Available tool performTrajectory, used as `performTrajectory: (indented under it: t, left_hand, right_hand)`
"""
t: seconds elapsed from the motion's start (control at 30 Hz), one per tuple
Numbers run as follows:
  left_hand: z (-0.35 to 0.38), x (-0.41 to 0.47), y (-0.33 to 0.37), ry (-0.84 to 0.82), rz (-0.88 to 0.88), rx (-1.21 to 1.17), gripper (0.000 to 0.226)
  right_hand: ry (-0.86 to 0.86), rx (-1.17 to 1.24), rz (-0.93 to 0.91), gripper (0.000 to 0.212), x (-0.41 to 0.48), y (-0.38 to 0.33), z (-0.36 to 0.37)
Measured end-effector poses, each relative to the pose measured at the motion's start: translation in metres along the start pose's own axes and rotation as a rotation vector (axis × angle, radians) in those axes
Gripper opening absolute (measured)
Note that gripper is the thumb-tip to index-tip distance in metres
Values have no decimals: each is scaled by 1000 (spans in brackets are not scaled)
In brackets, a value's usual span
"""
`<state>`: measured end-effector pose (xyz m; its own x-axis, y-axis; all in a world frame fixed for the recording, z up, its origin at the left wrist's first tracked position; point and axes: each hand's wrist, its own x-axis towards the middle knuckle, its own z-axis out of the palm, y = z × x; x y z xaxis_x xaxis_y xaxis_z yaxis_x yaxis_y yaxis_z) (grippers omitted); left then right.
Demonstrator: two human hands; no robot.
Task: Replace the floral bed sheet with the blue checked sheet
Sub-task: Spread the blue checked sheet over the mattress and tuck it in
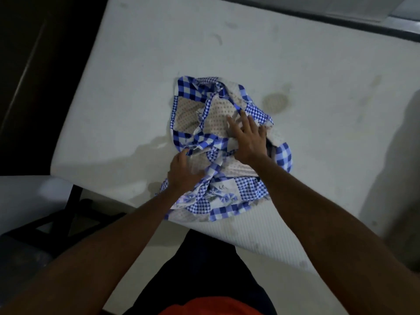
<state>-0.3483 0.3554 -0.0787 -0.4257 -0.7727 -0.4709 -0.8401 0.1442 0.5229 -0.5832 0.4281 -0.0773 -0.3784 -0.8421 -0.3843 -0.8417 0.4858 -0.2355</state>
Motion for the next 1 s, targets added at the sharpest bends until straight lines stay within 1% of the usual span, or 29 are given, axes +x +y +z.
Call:
performTrajectory:
  t: [0.07,0.1,0.13,0.17,0.2,0.23,0.27,0.3,0.37,0.43,0.47,0.5,0.57,0.6,0.67,0.7,0.73,0.77,0.8,0.83,0.87,0.9,0.93,0.97,1.0]
  left_hand:
    - [8,25,20,-39,72,-61,113]
    - [12,34,28,-62,83,-65,117]
    - [15,40,40,-52,107,-39,117]
    - [19,46,46,11,147,10,116]
    - [19,53,55,83,183,69,115]
    - [16,59,63,132,202,109,116]
    - [15,66,69,130,186,136,117]
    - [14,74,74,120,182,140,117]
    - [9,87,88,66,172,90,116]
    - [3,100,105,39,190,74,116]
    - [1,106,113,25,198,87,117]
    - [1,113,121,15,209,113,118]
    - [2,129,135,-16,198,205,115]
    - [4,137,141,-49,163,257,113]
    - [9,153,141,-163,43,319,108]
    - [11,159,138,-209,-11,290,102]
    - [11,161,134,-223,-52,217,90]
    - [10,163,127,-203,-71,119,70]
    - [8,161,120,-155,-89,45,42]
    - [3,160,113,-107,-112,4,16]
    - [-2,159,105,-72,-126,-8,14]
    - [-10,157,98,-47,-129,-13,20]
    - [-20,157,89,-18,-134,-22,17]
    - [-31,158,80,25,-130,-28,10]
    - [-43,157,70,67,-144,-35,8]
  right_hand:
    - [-58,41,89,115,21,2,0]
    - [-84,61,128,105,30,7,-1]
    - [-102,83,155,90,37,13,-3]
    - [-85,119,189,71,43,21,-6]
    - [-29,180,245,53,50,28,-12]
    - [46,273,311,42,57,39,-18]
    - [119,400,387,38,64,51,-27]
    - [181,534,465,39,70,63,-38]
    - [312,786,595,47,80,90,-63]
    - [485,1048,722,53,85,120,-87]
    - [540,1114,790,54,87,138,-89]
    - [538,1118,851,56,87,151,-87]
    - [448,964,975,62,84,166,-74]
    - [424,888,952,60,81,165,-66]
    - [420,697,753,60,77,149,-45]
    - [382,560,649,61,74,133,-34]
    - [342,423,555,60,71,114,-22]
    - [312,309,433,60,69,94,-9]
    - [271,264,308,60,67,75,2]
    - [216,278,206,60,65,56,12]
    - [139,321,161,60,65,43,22]
    - [53,361,182,61,65,33,30]
    - [-27,406,253,62,64,27,35]
    - [-86,441,332,62,65,24,39]
    - [-132,456,383,63,64,23,40]
